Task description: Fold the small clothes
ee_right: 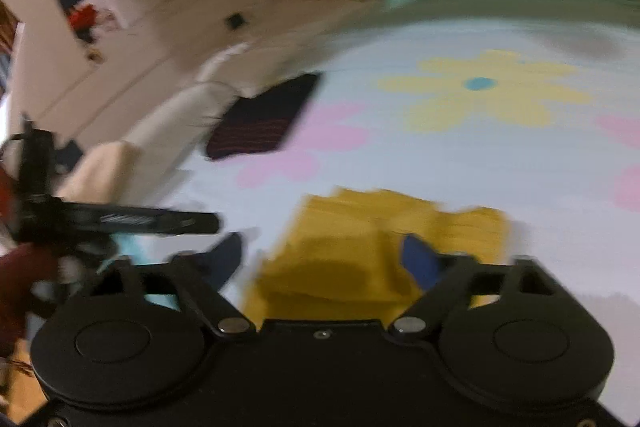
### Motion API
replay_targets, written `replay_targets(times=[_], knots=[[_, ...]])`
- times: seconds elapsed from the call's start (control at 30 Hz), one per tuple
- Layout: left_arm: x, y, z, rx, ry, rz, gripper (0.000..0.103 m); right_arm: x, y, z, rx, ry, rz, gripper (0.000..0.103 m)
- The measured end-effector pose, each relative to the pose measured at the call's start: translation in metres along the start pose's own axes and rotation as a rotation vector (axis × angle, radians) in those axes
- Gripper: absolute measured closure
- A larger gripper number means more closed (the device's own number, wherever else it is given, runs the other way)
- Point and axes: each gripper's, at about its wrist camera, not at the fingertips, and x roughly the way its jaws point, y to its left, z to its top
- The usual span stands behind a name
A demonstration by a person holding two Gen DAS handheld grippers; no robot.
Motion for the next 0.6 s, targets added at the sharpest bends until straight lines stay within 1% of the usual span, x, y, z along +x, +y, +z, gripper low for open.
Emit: replay_targets(times=[0.07,0.13,0.17,0.27,0.33,0.43,0.5,0.6], knots=[[0.005,-0.020,-0.006,0.072,0.032,-0.050,0.012,0.003,-0.006,-0.005,-0.021,0.036,-0.009,0.053],[0.009,-0.035,-0.012,0.146,0.061,-0.111,0.012,0.010,-0.005,-0.009,-0.048,0.071,-0.026,0.054],[0.011,-0.042,-0.015,0.177,0.074,-0.130,0.012,0.014,-0.004,-0.011,-0.065,0.087,-0.038,0.054],[0.017,-0.057,-0.022,0.251,0.094,-0.168,0.012,0.021,-0.002,-0.014,-0.097,0.116,-0.049,0.054],[0.023,-0.063,-0.024,0.266,0.091,-0.164,0.012,0.023,-0.005,-0.014,-0.089,0.120,-0.044,0.053],[0.038,-0.061,-0.019,0.237,0.086,-0.138,0.012,0.014,-0.015,-0.021,-0.079,0.119,-0.045,0.053],[0.049,-0.058,-0.012,0.185,0.074,-0.110,0.012,0.012,-0.020,-0.023,-0.064,0.118,-0.052,0.053],[0.059,-0.042,0.003,0.075,0.021,-0.045,0.012,0.013,-0.026,-0.025,-0.035,0.119,-0.054,0.053]])
